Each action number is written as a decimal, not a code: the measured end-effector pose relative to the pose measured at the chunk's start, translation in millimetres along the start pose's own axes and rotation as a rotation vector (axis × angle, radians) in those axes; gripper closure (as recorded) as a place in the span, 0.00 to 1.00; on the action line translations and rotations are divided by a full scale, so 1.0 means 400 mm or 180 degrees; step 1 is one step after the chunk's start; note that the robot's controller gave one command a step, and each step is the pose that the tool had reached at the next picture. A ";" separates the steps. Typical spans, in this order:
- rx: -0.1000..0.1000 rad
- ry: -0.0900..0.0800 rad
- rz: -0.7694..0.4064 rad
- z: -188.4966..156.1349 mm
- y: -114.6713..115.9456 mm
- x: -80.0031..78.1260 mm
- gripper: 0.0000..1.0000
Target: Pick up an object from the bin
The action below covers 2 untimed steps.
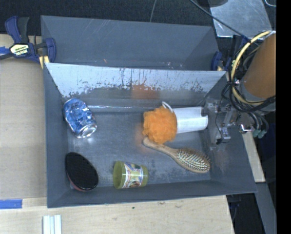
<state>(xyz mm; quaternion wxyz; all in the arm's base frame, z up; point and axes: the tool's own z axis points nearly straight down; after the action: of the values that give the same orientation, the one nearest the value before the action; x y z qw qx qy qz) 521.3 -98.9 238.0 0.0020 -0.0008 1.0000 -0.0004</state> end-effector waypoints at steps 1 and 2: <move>-0.0004 -0.0023 -0.0308 0.035 0.122 -0.130 0.00; -0.0004 -0.0039 -0.0452 0.149 0.144 -0.230 0.00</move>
Offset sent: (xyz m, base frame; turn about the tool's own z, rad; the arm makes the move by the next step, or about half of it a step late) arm 0.0495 0.0464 -0.0137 -0.0908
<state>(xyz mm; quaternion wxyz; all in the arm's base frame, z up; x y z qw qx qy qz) 613.3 -41.1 178.9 0.0080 -0.0717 0.9974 0.0002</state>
